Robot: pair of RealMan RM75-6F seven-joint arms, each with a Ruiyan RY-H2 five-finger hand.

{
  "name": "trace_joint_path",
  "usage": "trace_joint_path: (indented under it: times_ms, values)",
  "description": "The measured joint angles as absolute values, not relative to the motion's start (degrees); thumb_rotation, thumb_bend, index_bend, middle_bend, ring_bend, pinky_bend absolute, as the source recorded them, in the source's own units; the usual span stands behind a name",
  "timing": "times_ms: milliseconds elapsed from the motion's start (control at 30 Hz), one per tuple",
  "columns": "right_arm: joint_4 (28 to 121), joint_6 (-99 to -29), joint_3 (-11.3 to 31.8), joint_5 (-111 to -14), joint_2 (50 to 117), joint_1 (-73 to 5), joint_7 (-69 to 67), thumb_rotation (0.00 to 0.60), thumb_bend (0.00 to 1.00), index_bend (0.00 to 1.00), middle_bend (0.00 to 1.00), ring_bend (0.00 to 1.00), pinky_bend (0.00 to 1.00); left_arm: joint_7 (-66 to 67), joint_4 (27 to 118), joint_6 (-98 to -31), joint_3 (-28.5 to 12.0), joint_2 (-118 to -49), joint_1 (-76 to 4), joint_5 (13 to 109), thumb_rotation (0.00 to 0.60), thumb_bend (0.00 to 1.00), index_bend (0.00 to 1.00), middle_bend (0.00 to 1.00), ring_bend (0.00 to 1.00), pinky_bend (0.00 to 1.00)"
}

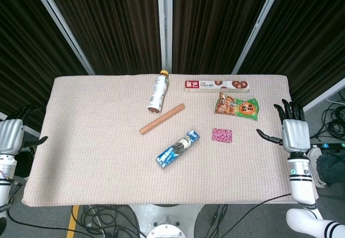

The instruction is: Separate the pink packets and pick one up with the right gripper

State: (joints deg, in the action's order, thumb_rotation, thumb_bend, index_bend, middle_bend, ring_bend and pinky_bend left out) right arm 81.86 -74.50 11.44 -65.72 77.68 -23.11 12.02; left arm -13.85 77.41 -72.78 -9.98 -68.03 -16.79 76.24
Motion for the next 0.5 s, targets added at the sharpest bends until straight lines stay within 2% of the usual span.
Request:
trace_joint_path:
  times_ms: [233, 300, 367, 400, 467, 500]
  values:
    - [82.43, -74.12, 11.71, -67.43, 77.65, -23.40, 11.65, 0.091, 0.03, 0.14, 0.06, 0.00, 0.00, -13.61, 77.49, -72.85, -9.85, -68.02, -16.82, 76.43, 0.600, 0.00, 0.28, 0.29, 0.23, 0.26]
    - [82.97, -74.13, 12.02, -67.80, 77.45, -23.52, 11.13, 0.093, 0.03, 0.16, 0.10, 0.00, 0.00, -13.97, 77.31, -72.59, -9.96, -68.05, -16.93, 76.21, 0.600, 0.00, 0.28, 0.29, 0.23, 0.26]
    - [83.13, -74.25, 12.27, -68.50, 77.40, -23.63, 10.02, 0.100, 0.03, 0.21, 0.18, 0.03, 0.02, -14.40, 76.92, -72.39, -10.08, -68.28, -17.02, 75.98, 0.600, 0.00, 0.28, 0.29, 0.23, 0.26]
    - [83.15, -74.28, 12.38, -69.22, 77.39, -23.73, 9.10, 0.105, 0.03, 0.22, 0.22, 0.07, 0.06, -14.61, 76.74, -72.25, -10.08, -68.42, -17.04, 75.89, 0.600, 0.00, 0.28, 0.29, 0.23, 0.26]
    - [83.19, -74.09, 12.35, -70.53, 77.31, -23.99, 7.98, 0.136, 0.04, 0.24, 0.43, 0.32, 0.39, -14.95, 76.19, -71.85, -9.99, -68.74, -17.11, 75.79, 0.600, 0.00, 0.28, 0.29, 0.23, 0.26]
    - [83.34, -73.59, 12.17, -71.35, 77.15, -24.22, 7.50, 0.149, 0.05, 0.24, 0.52, 0.43, 0.51, -15.06, 75.89, -71.71, -9.96, -68.89, -17.16, 75.77, 0.600, 0.00, 0.28, 0.29, 0.23, 0.26]
